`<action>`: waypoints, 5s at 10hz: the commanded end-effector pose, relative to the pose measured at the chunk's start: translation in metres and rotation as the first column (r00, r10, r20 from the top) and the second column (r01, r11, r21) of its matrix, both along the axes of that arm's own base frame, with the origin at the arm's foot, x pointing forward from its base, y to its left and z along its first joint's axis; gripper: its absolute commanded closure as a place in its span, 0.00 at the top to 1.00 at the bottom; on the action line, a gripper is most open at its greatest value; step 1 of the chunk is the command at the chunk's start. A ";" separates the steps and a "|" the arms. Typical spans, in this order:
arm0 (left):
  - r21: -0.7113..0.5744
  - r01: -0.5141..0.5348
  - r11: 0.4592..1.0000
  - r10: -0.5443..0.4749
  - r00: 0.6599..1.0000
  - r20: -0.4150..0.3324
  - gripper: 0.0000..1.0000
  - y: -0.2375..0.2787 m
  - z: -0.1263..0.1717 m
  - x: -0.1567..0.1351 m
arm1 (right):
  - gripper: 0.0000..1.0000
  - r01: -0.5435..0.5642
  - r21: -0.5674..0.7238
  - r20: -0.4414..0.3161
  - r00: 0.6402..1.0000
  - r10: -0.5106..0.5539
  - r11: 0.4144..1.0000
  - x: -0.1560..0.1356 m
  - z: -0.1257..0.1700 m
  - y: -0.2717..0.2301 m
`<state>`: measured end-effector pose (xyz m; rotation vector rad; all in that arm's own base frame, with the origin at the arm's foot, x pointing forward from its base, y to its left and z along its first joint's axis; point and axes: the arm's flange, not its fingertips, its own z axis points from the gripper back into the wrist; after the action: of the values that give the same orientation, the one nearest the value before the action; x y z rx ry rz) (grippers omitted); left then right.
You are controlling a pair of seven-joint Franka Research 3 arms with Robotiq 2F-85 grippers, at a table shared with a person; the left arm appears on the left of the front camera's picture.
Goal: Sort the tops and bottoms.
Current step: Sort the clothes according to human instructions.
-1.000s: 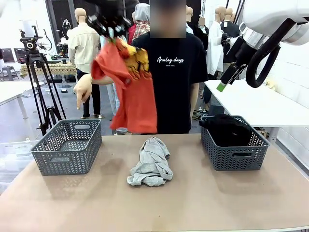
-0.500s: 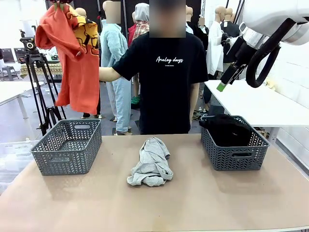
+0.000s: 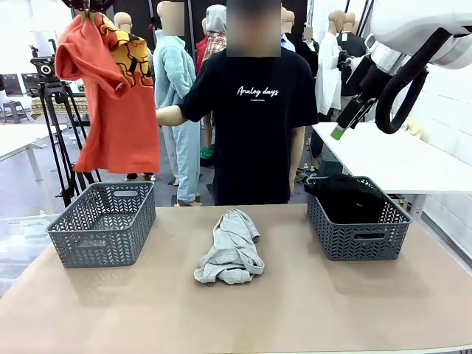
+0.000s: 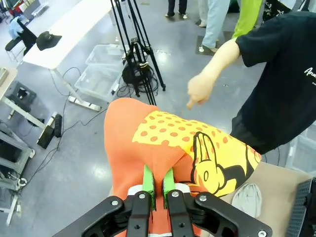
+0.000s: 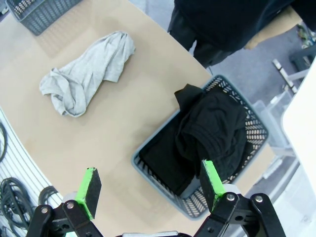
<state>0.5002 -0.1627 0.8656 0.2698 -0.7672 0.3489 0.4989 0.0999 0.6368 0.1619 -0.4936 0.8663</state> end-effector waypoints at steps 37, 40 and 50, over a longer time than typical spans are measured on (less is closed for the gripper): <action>-0.345 0.169 0.923 -0.316 0.844 -0.433 0.00 0.122 -0.354 0.143 | 1.00 -0.002 -0.003 -0.003 1.000 0.002 1.000 0.001 0.000 0.001; -0.311 0.360 0.879 -0.474 0.724 -0.501 0.00 0.121 -0.396 0.153 | 1.00 -0.002 -0.003 -0.003 1.000 0.002 1.000 0.001 0.000 0.001; -0.438 0.200 0.876 -0.441 0.700 -0.562 0.34 0.118 -0.419 0.130 | 1.00 -0.002 -0.003 -0.003 1.000 0.002 1.000 0.001 0.000 0.001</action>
<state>0.6335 -0.0465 0.4408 -0.0924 -0.0223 0.0123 0.4993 0.1002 0.6368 0.1619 -0.4935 0.8667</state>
